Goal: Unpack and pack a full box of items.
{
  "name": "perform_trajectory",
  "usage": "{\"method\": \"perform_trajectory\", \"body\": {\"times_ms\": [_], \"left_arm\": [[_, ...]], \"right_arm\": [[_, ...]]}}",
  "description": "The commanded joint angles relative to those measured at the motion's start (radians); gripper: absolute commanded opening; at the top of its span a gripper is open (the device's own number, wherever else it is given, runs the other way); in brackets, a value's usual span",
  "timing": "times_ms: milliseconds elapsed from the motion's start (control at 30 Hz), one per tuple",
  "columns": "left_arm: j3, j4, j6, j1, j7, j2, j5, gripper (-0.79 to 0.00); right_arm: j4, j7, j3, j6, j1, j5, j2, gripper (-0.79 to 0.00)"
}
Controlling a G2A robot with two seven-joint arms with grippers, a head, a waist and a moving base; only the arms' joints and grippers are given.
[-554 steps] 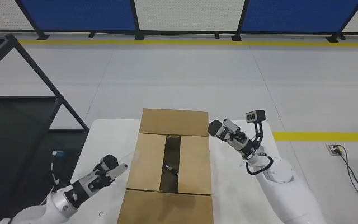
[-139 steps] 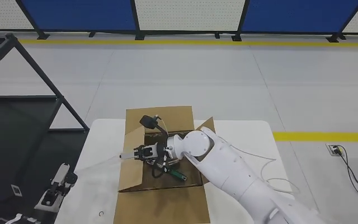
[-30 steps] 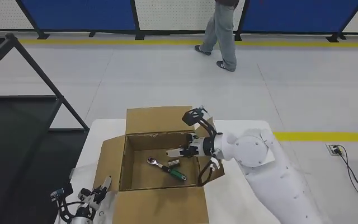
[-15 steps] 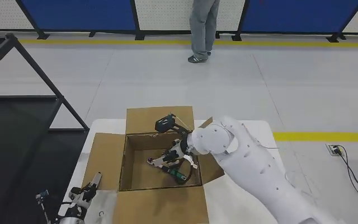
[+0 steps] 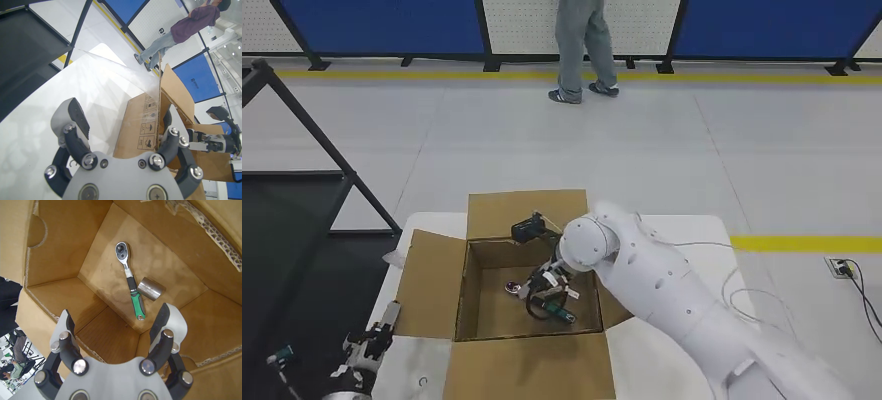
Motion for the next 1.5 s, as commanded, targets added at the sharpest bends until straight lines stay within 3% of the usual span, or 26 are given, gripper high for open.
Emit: {"method": "perform_trajectory", "body": {"times_ms": [0, 200, 533, 633, 1100, 1467], "left_arm": [[-0.010, -0.010, -0.006, 0.003, 0.009, -0.002, -0.028, 0.000], [-0.035, -0.042, -0.020, 0.006, 0.029, -0.007, -0.097, 0.000], [-0.051, -0.089, -0.073, 0.003, 0.119, -0.017, -0.184, 0.000], [-0.043, -0.090, -0.091, 0.003, 0.143, -0.020, -0.191, 0.000], [-0.038, -0.095, -0.127, 0.019, 0.140, -0.026, -0.198, 0.000], [-0.046, -0.082, -0.147, 0.030, 0.133, -0.030, -0.207, 0.000]], "right_arm": [[0.040, 0.001, -0.018, 0.011, 0.013, -0.009, -0.020, 0.000], [0.129, 0.004, -0.051, 0.021, 0.039, -0.018, -0.071, 0.000], [0.134, 0.002, -0.051, 0.023, 0.041, -0.018, -0.073, 0.000], [0.127, -0.049, -0.056, 0.040, 0.014, -0.043, -0.074, 0.000], [0.153, -0.132, -0.132, 0.150, -0.028, -0.244, -0.121, 0.000], [0.165, -0.142, -0.123, 0.166, -0.030, -0.240, -0.130, 0.000]]}}
